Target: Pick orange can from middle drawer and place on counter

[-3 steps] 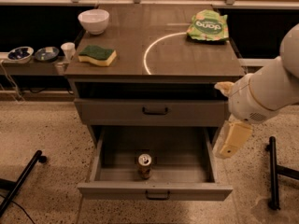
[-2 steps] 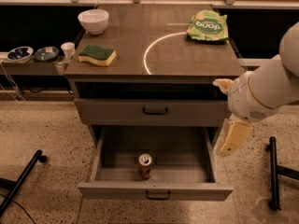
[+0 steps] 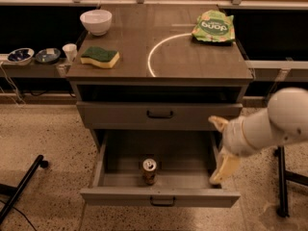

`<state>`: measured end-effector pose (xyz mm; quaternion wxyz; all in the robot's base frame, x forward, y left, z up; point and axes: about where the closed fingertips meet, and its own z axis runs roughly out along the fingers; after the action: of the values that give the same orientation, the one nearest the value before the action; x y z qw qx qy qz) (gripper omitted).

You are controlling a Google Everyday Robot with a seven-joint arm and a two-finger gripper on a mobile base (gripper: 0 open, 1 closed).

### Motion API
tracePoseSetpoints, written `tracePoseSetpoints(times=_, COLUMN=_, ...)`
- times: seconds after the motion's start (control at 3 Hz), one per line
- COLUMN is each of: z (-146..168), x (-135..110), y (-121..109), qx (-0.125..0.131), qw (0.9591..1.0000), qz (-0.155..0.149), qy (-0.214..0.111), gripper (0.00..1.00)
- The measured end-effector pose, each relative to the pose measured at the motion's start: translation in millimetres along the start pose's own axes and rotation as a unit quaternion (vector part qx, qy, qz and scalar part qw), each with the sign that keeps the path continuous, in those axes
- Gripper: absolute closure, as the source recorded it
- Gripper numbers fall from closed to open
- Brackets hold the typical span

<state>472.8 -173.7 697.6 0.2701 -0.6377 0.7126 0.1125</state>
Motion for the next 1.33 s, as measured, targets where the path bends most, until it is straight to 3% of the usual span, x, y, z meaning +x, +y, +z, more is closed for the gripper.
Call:
tracePoseSetpoints(times=0.33, z=52, x=21, y=17, qx=-0.005, qw=0.9976, qz=-0.012, qy=-0.068, gripper=0.0)
tracePoseSetpoints(times=0.67, z=63, x=26, y=23, qx=-0.012, qw=0.9967, qz=-0.029, qy=-0.075, gripper=0.0)
tracePoseSetpoints(times=1.0, z=76, x=15, y=17, qx=-0.033, qw=0.9933, qz=-0.001, qy=-0.11, gripper=0.0)
tracePoseSetpoints(times=1.33, z=132, x=9, y=24, qx=-0.076, qw=0.9812, qz=0.065, qy=-0.165, gripper=0.0)
